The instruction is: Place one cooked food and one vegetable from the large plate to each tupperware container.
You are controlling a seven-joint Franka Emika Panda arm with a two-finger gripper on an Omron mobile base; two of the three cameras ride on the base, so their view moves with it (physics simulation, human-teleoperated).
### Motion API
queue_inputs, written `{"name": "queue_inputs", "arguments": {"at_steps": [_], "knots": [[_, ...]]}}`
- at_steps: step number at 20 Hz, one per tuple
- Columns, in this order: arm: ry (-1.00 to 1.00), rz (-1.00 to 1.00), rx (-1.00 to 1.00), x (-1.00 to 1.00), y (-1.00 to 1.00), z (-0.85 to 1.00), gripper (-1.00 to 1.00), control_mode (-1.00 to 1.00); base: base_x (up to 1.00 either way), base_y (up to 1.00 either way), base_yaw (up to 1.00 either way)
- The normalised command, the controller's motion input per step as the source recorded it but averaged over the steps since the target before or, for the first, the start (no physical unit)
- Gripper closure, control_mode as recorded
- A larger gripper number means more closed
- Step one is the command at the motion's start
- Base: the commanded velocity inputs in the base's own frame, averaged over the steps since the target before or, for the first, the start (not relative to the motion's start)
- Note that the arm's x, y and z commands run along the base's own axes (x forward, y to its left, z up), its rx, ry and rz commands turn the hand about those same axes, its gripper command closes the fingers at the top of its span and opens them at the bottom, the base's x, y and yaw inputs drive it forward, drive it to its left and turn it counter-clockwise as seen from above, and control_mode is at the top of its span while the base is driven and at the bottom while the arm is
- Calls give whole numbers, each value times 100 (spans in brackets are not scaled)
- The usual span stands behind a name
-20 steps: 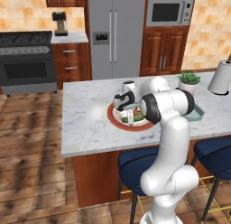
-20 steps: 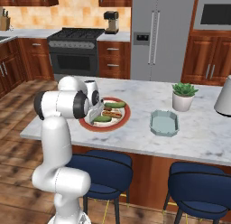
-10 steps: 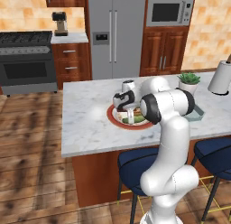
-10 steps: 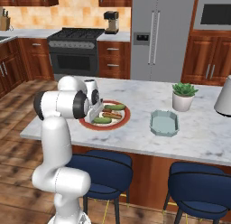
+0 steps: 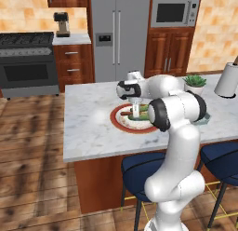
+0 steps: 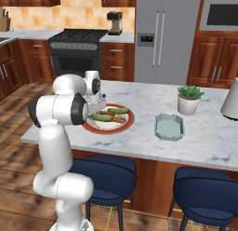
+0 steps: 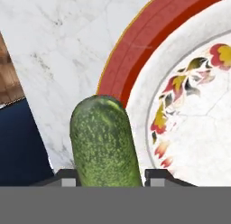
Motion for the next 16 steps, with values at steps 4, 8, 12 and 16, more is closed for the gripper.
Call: {"name": "queue_inputs", "arguments": {"at_steps": [4,8,12,16], "knots": [[2,-20,0,-100,0,51,100,-100,0,0,0],[0,-21,5,-100,0,36,100,-100,0,0,0],[-7,-17,2,-100,0,28,100,-100,0,0,0],[-16,-11,-9,-90,0,26,100,-100,0,0,0]]}}
